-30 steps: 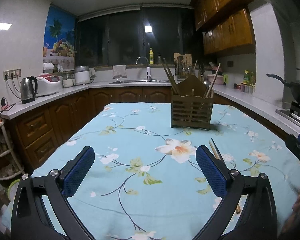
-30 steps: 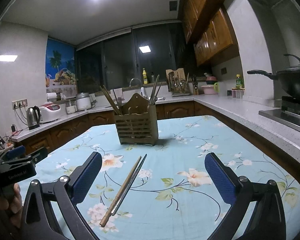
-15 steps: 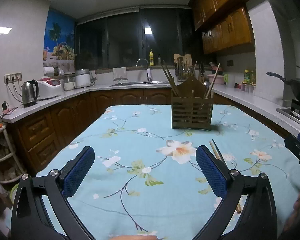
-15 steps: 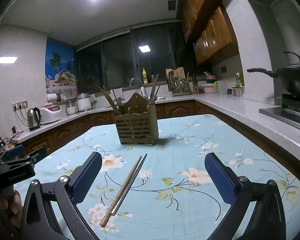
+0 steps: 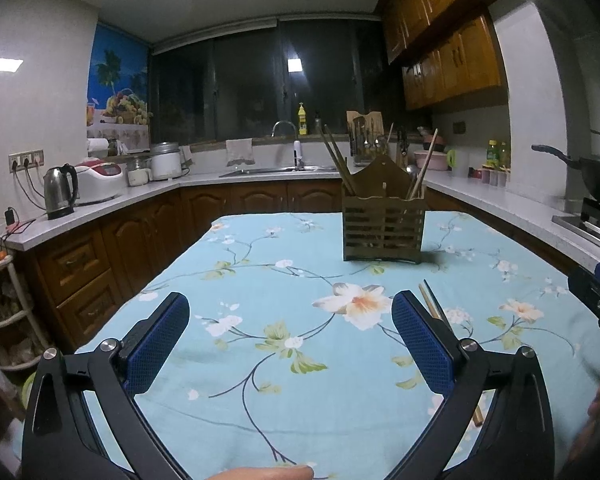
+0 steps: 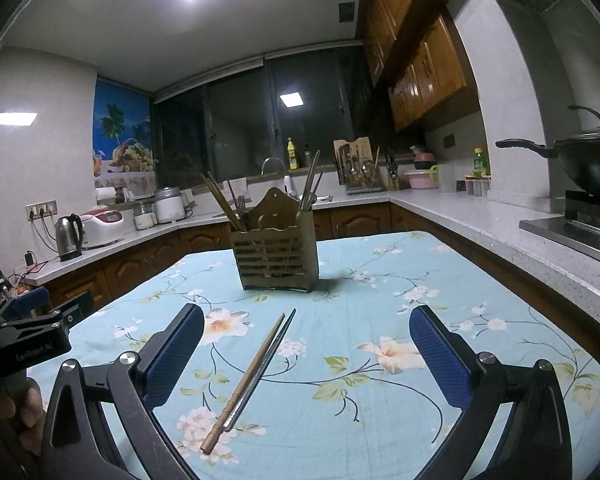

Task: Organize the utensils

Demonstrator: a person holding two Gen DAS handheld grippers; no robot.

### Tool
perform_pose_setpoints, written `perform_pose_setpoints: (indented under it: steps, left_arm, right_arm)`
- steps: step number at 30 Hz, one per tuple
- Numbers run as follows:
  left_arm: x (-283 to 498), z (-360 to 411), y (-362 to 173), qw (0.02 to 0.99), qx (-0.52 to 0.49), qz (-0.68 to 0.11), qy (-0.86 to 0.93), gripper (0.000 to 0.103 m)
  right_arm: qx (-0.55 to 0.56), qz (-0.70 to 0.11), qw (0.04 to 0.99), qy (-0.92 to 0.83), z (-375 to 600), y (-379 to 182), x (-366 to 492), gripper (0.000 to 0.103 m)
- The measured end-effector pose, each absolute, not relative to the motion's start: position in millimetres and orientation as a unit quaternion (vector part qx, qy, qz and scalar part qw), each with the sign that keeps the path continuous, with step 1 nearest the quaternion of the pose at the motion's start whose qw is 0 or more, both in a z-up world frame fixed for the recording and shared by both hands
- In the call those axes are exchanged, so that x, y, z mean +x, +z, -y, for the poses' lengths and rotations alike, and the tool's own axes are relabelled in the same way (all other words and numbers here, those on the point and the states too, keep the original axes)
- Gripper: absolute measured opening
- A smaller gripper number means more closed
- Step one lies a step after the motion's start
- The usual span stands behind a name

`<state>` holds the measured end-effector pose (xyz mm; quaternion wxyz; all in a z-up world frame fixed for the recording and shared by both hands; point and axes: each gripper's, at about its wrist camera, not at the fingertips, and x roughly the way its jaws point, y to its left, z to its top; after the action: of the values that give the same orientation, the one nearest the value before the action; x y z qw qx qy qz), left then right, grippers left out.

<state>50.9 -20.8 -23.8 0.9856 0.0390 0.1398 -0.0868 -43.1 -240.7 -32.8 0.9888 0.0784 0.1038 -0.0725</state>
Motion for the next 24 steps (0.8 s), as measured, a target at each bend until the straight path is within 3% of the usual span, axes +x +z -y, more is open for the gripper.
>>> perform_pose_setpoints:
  steps: [24]
  left_arm:
    - [46.4,24.2,-18.4,0.986,0.038,-0.127,-0.097,0.103]
  right_arm:
    - [0.076,-0.103,0.989,-0.069,239.4,-30.5,-39.9,0.103]
